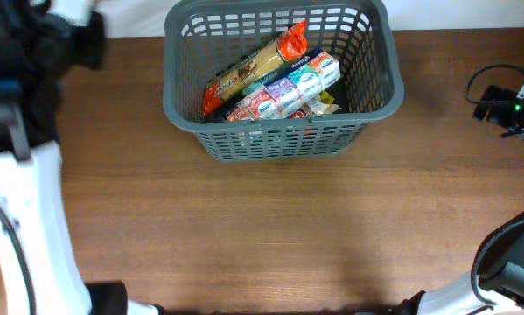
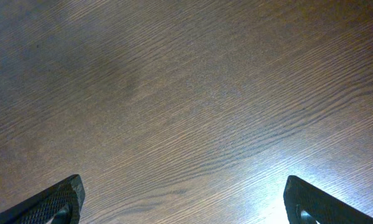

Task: Pack container
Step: 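Carry the snack bag into the basket and release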

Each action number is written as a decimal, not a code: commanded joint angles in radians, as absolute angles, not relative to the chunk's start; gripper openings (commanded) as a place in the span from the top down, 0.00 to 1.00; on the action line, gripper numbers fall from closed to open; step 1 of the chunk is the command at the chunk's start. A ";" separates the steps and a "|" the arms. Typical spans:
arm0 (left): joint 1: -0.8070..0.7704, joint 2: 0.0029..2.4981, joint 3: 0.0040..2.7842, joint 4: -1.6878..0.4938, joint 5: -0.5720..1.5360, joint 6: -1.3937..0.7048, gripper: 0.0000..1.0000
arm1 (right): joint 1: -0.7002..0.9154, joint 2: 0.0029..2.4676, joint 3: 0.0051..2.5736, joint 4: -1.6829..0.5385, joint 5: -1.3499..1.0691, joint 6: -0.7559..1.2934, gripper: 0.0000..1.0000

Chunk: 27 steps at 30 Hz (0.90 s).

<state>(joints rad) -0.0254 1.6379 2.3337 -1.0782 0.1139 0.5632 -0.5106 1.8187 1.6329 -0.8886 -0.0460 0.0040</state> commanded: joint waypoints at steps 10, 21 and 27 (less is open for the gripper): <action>-0.386 1.892 2.334 -1.059 0.179 1.097 0.98 | -0.510 1.792 1.630 -0.889 -0.047 0.016 0.01; -0.464 2.181 2.334 -1.036 0.031 0.952 0.98 | -0.510 1.792 1.630 -0.889 -0.047 0.016 0.01; -0.467 2.183 2.372 -1.029 -0.079 0.756 0.01 | -0.510 1.792 1.630 -0.889 -0.048 0.016 0.01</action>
